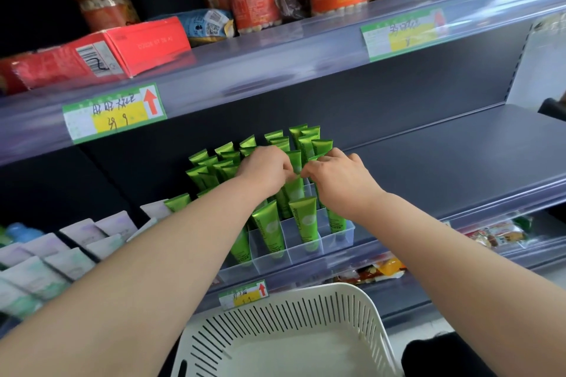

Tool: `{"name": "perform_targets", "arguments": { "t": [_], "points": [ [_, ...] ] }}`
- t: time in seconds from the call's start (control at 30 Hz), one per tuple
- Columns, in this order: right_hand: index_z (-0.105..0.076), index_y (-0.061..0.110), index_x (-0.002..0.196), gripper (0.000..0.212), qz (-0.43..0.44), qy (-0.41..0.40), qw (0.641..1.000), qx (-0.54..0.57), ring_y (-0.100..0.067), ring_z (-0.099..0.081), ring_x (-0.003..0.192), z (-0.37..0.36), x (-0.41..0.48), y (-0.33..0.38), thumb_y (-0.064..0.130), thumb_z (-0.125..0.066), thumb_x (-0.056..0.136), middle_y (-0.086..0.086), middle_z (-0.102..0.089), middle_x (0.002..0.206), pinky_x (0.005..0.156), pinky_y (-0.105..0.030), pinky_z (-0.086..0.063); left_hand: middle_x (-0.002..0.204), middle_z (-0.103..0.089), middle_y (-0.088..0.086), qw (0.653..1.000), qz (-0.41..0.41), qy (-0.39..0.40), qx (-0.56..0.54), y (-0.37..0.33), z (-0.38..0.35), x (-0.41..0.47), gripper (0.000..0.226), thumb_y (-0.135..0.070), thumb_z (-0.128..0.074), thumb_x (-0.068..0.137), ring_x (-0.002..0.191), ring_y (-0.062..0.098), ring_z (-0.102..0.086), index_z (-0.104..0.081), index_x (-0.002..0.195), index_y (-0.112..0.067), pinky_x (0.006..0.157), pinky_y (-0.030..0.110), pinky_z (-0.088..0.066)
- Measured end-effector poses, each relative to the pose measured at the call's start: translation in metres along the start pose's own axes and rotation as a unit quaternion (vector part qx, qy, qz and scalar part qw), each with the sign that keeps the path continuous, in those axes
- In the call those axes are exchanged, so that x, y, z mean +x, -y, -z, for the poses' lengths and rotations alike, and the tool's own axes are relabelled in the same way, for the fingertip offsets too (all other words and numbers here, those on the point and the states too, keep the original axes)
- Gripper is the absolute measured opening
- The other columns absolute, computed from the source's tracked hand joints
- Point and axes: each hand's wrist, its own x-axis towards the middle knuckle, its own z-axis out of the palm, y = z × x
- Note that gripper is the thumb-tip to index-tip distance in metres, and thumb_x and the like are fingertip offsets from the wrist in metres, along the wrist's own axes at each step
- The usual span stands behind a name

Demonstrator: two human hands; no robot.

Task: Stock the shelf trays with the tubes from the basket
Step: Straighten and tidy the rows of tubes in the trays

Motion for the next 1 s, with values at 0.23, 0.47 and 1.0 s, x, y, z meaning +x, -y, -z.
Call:
{"name": "perform_targets", "arguments": {
  "t": [0.23,0.47,1.0],
  "points": [
    [-0.054,0.025,0.127,0.040,-0.006,-0.031,0.999,0.028,-0.023,-0.045,0.112,-0.004,0.007,-0.002,0.010,-0.044,0.092,0.002,-0.060,0.114,0.083,-0.038,-0.038,0.121,-0.063,0.004,0.997,0.017,-0.043,0.062,0.015,0.009,0.006,0.028,-0.020,-0.063,0.093,0.109,0.026,-0.058,-0.064,0.121,-0.023,0.078,0.031,-0.044],
    [-0.052,0.027,0.129,0.042,-0.018,-0.040,0.999,0.016,-0.022,-0.043,0.112,-0.003,0.004,-0.014,0.011,-0.046,0.090,0.002,-0.058,0.117,0.081,-0.036,-0.035,0.109,-0.067,0.003,0.998,0.024,-0.018,0.064,0.017,-0.004,0.020,0.012,-0.019,-0.064,0.092,0.100,0.026,-0.062,-0.073,0.101,-0.020,0.070,0.028,-0.041],
    [-0.055,0.026,0.127,0.042,-0.008,-0.053,0.998,0.023,-0.022,-0.047,0.110,-0.001,0.007,-0.004,0.008,-0.045,0.090,0.002,-0.060,0.115,0.075,-0.034,-0.032,0.111,-0.067,0.004,0.999,0.006,-0.046,0.003,0.009,0.001,0.019,0.015,-0.019,-0.064,0.092,0.103,0.025,-0.061,-0.072,0.105,-0.020,0.080,0.032,-0.049]
  ]
}}
